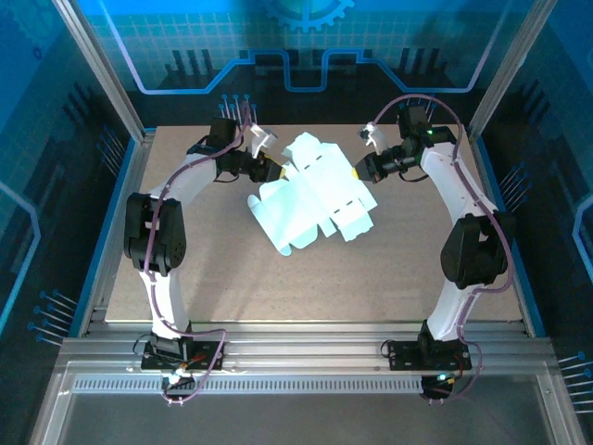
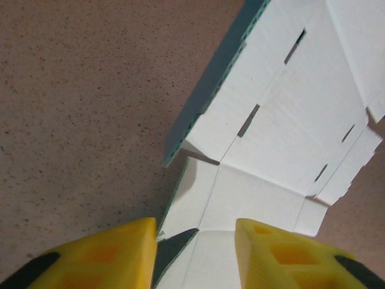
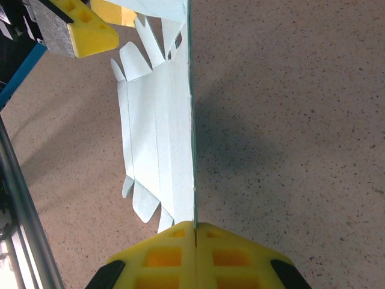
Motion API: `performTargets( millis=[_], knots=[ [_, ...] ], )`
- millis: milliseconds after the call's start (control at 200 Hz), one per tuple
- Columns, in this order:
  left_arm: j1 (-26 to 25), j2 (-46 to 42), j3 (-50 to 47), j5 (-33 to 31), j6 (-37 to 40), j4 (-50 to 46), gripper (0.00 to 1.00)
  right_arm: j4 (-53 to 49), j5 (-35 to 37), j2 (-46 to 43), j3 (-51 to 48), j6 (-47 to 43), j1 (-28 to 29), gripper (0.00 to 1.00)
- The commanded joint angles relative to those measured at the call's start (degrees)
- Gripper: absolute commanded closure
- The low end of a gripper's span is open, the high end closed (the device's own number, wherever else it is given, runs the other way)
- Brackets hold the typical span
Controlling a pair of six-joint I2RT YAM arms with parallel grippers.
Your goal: Fold the paper box
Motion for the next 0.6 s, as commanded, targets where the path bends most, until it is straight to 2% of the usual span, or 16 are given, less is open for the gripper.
performTargets(
  millis=[0,60,150,255,320,465,590],
  knots=[
    [0.10,0.84,1.81,4.01,-0.17,-0.91,0.71,-1.65,-1.25,-0.98,1.66,0.06,-0.96,1.00],
    [0.01,1.11,1.66,3.93,-0.56,-0.57,0.70,-1.65,-1.59,-1.09,1.71,0.15,-0.94,1.00],
    [0.01,1.65,1.32,1.68,-0.58,0.15,0.60,-1.79,-2.02,-1.45,1.45,-0.03,-0.90,1.00],
    [0.10,1.90,0.69,0.71,-0.84,1.62,0.61,-2.07,-1.89,-2.02,0.95,-0.38,-0.94,1.00],
    [0.02,2.15,0.82,0.82,-1.44,2.33,0.67,-1.93,-1.88,-2.31,0.59,-0.37,-0.97,1.00],
    [0.01,1.40,-0.72,0.99,-3.29,5.70,0.89,-1.07,-2.13,-2.52,0.17,0.94,-0.92,1.00],
    [-0.08,-1.24,-4.89,1.83,-5.03,11.34,0.99,1.25,-1.87,-2.82,-0.94,3.71,-0.88,1.00]
  ],
)
